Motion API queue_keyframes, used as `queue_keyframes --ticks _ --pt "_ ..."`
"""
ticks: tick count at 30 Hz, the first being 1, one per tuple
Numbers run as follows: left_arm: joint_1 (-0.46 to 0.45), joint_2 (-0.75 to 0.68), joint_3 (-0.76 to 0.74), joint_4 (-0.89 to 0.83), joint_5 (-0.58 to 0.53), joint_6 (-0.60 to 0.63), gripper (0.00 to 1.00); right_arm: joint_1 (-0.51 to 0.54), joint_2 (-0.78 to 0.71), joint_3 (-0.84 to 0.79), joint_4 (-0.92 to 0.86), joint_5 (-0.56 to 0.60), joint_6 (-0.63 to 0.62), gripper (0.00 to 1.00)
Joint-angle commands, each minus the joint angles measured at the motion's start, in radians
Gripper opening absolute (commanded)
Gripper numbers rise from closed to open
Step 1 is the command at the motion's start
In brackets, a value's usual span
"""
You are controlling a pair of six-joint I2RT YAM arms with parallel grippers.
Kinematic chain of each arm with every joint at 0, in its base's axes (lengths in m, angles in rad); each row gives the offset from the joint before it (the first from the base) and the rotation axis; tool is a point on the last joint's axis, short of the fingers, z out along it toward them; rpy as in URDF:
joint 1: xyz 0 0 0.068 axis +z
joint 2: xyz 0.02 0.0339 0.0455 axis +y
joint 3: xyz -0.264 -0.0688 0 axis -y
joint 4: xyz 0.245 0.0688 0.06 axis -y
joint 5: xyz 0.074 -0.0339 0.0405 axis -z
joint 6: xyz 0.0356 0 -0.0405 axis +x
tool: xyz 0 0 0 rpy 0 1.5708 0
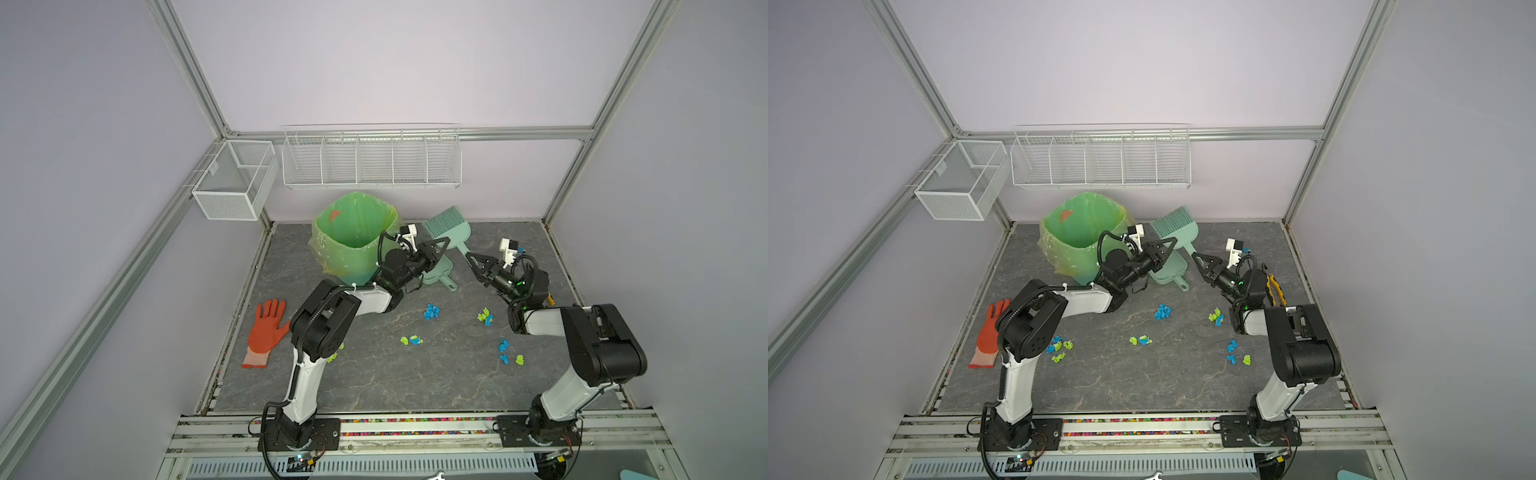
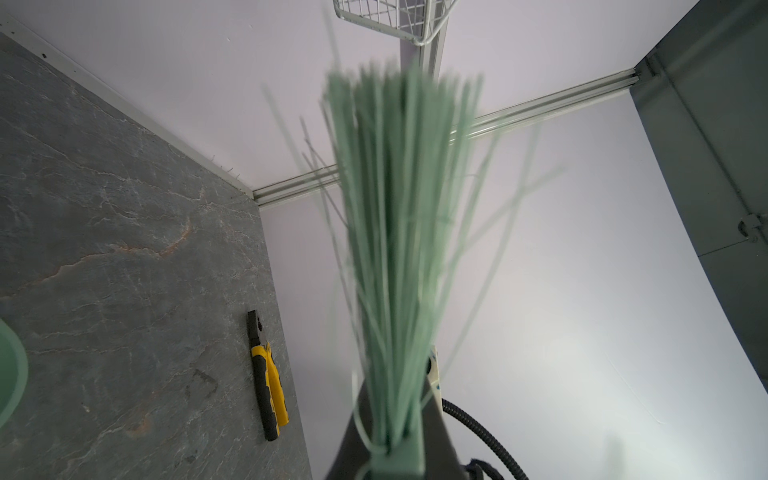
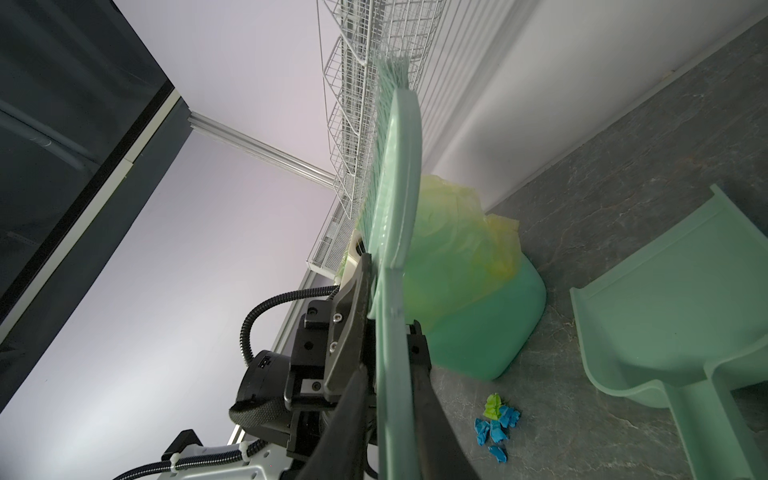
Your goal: Sweep away the paper scraps from the table
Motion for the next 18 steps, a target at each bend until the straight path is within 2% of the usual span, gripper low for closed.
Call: queue_keyframes --ticks 1,5,12,18 --pt "-0.007 0.004 0.011 0.008 -0.009 0.014 0.0 0.001 0.011 0.018 0.055 -0.026 0.037 0.19" --pt "-0.007 0.0 0.006 0.009 -0.007 0.013 0.0 -0.001 0.011 0.012 0.054 -0.02 0.037 0.13" --pt "-0.007 -0.015 -0.012 0.001 0.011 0.019 0.0 -0.015 0.008 0.011 0.048 -0.026 0.04 0.08" --pt "-0.01 -0.091 -0.079 -0.096 -0.006 0.082 0.32 -0.067 0.021 0.017 0.053 -0.057 0.078 0.07"
